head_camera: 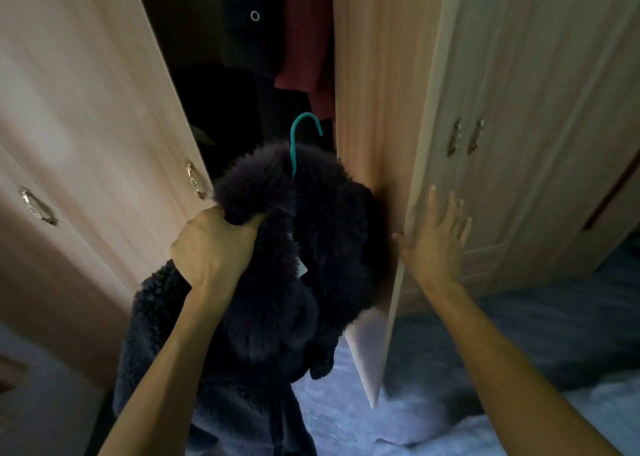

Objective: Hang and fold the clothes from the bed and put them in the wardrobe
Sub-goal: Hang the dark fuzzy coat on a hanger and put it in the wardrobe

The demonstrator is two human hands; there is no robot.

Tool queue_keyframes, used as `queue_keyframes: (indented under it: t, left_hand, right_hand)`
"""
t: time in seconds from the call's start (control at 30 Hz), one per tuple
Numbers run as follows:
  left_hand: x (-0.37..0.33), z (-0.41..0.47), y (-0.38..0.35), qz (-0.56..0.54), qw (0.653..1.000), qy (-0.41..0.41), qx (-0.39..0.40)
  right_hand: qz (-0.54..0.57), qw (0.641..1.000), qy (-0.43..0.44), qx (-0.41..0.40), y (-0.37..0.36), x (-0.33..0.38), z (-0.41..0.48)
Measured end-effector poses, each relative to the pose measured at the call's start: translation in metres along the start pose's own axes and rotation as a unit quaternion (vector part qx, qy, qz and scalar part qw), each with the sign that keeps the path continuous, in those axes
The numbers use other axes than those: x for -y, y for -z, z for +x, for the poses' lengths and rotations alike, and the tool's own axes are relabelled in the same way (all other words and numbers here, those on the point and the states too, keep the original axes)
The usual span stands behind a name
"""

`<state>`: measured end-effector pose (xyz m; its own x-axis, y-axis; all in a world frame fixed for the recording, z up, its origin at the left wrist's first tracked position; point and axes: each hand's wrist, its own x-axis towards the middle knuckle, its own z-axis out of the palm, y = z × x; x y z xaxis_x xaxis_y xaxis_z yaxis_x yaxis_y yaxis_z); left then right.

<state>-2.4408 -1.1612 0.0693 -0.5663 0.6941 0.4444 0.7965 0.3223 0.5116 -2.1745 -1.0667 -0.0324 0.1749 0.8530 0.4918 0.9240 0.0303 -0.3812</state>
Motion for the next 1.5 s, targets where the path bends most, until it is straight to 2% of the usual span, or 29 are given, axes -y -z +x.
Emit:
queue_keyframes:
  t: [0.1,0.23,0.37,0.53,0.67,0.87,1.07,1.33,1.5]
  left_hand:
    - [-0.007,0.0,-0.001,-0.006,1.0,0.005,0.002]
    - [-0.008,0.003,0.005,-0.019,1.0,0.009,-0.006]
    - [0.003,0.011,0.018,-0.019,1.0,0.021,-0.008]
    - [0.032,0.025,0.039,-0.038,0.998,0.036,-0.019]
    - [0.065,0.043,0.065,-0.048,0.997,0.049,-0.041]
    - [0.118,0.071,0.111,-0.056,0.991,0.083,-0.091]
    - [0.16,0.101,0.138,-0.034,0.989,0.075,-0.122]
    - [0.207,0.148,0.13,0.011,0.984,0.093,-0.151]
    - [0.204,0.183,0.108,0.049,0.978,0.122,-0.164]
  right_hand:
    - [0.017,0.999,0.014,-0.036,0.009,0.006,-0.001]
    - [0.068,0.987,0.098,-0.111,0.021,0.034,-0.009]
    - [0.135,0.97,0.158,-0.125,0.031,0.079,-0.011]
    - [0.152,0.955,0.237,-0.094,0.036,0.15,-0.01]
    - [0.186,0.95,0.248,-0.046,0.032,0.202,-0.003]
    - [0.222,0.942,0.25,-0.031,0.026,0.285,0.013]
    - [0.204,0.945,0.255,0.004,0.015,0.356,0.043]
    - [0.204,0.935,0.287,0.052,-0.022,0.448,0.109]
    - [0.147,0.954,0.25,0.076,-0.078,0.488,0.17]
